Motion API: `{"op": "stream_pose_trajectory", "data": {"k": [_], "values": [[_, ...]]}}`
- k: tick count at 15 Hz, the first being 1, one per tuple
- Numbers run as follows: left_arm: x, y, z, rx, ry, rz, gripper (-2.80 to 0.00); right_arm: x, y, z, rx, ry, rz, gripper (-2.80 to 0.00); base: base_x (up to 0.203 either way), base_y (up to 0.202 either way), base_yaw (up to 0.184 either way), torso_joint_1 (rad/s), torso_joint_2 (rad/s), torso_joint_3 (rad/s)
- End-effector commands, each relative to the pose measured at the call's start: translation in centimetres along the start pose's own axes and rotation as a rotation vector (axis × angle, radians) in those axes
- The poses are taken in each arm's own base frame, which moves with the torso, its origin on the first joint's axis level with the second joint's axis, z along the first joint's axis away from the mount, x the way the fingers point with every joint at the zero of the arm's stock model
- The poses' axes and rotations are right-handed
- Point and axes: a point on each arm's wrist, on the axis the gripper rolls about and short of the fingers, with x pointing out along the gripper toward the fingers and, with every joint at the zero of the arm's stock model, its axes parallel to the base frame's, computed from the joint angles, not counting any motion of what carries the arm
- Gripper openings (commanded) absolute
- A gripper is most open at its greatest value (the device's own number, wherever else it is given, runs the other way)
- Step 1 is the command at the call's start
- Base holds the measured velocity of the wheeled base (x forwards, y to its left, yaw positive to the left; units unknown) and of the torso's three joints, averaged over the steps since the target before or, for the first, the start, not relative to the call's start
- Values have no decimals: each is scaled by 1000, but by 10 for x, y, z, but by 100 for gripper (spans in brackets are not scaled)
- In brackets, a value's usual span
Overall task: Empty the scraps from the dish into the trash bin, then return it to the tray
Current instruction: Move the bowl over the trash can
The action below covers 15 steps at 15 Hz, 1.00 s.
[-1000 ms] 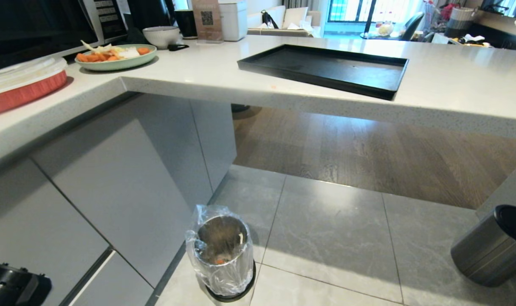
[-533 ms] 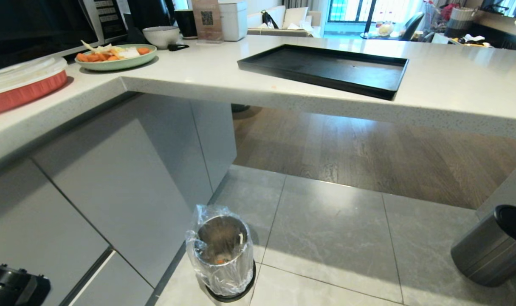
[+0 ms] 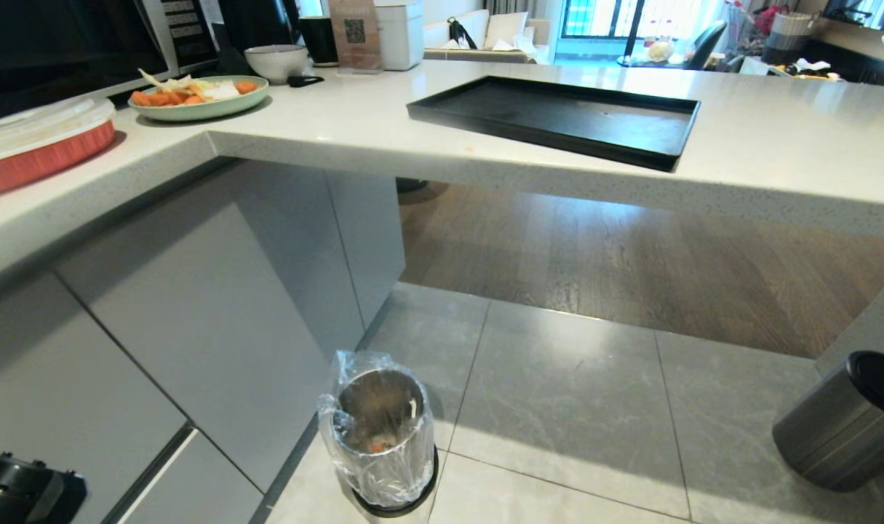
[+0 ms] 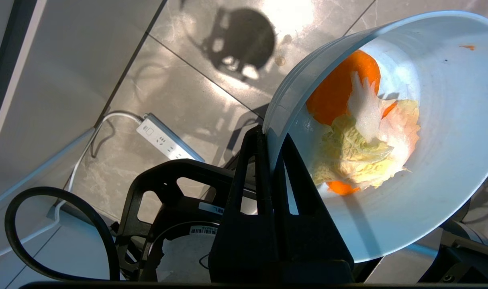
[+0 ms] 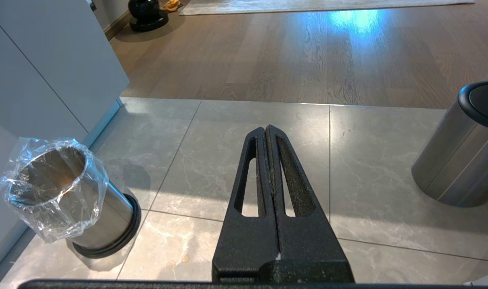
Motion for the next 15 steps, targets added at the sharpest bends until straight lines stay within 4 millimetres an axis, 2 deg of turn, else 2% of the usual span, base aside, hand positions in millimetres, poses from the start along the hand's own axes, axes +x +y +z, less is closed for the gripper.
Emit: {"op": "stream_pose_trajectory", "data": {"k": [1, 15], "values": [[0, 0, 0, -1, 3, 2, -280, 0, 0, 0, 1, 1, 0, -280, 0, 0, 0, 0, 0, 0], [0, 0, 0, 0, 2, 5, -280, 0, 0, 0, 1, -1, 0, -280, 0, 0, 0, 0, 0, 0]]}}
